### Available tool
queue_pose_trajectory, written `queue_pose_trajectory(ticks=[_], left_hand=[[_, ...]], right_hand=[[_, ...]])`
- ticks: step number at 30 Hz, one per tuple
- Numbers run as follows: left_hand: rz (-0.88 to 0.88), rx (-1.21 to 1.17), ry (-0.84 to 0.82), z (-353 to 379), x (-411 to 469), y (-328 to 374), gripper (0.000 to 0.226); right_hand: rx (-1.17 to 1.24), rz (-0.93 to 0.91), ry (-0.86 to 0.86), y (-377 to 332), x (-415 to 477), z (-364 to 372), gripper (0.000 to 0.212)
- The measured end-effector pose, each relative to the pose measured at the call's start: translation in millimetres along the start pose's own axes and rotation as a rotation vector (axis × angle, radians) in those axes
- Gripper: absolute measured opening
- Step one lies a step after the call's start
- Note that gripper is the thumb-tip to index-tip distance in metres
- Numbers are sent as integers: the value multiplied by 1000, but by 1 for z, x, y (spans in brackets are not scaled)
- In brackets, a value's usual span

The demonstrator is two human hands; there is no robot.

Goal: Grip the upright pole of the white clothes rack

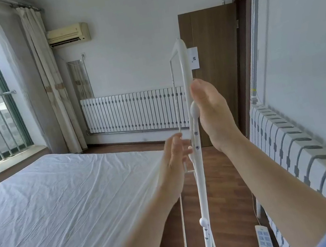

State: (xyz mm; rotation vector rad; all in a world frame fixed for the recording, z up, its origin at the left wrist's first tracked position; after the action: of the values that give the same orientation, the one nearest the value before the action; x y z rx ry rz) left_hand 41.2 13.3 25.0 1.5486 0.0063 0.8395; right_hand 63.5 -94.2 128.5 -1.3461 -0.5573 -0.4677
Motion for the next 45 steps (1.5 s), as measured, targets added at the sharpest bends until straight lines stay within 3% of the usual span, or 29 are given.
queue_pose_trajectory(ticks=[4, 9, 14, 20, 25, 34, 45], left_hand=[[-70, -9, -67, 9, -12, -21, 47], [-67, -35, -135, 17, -12, -23, 46], [-53, 13, -143, 23, -7, -26, 57], [-18, 124, -149, 29, -4, -19, 55], [18, 222, -146, 34, 1, -19, 54], [-28, 211, -156, 42, 19, -30, 42], [-11, 244, -176, 52, 59, -60, 47]], right_hand=[[-33, -17, -11, 2, 4, 7, 50], [17, -24, -34, 4, 6, 13, 23], [-26, -51, -16, 6, 12, 14, 21], [-62, -95, -24, 12, 17, 16, 33], [-71, -74, -50, 20, 23, 18, 59], [-25, -51, -46, 31, 37, 22, 59], [-34, -35, -15, 60, 72, 35, 55]])
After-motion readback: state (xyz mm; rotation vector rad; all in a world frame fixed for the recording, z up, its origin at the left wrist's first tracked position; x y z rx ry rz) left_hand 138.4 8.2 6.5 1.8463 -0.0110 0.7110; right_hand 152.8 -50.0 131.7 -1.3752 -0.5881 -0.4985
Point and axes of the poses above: each hand's wrist, its own x-axis towards the middle knuckle, its own z-axis out of the palm, y = z × x, the point moved 5 cm from there along x, towards the middle knuckle, and after that the axes turned 13 degrees about y, right-handed, at the moved point
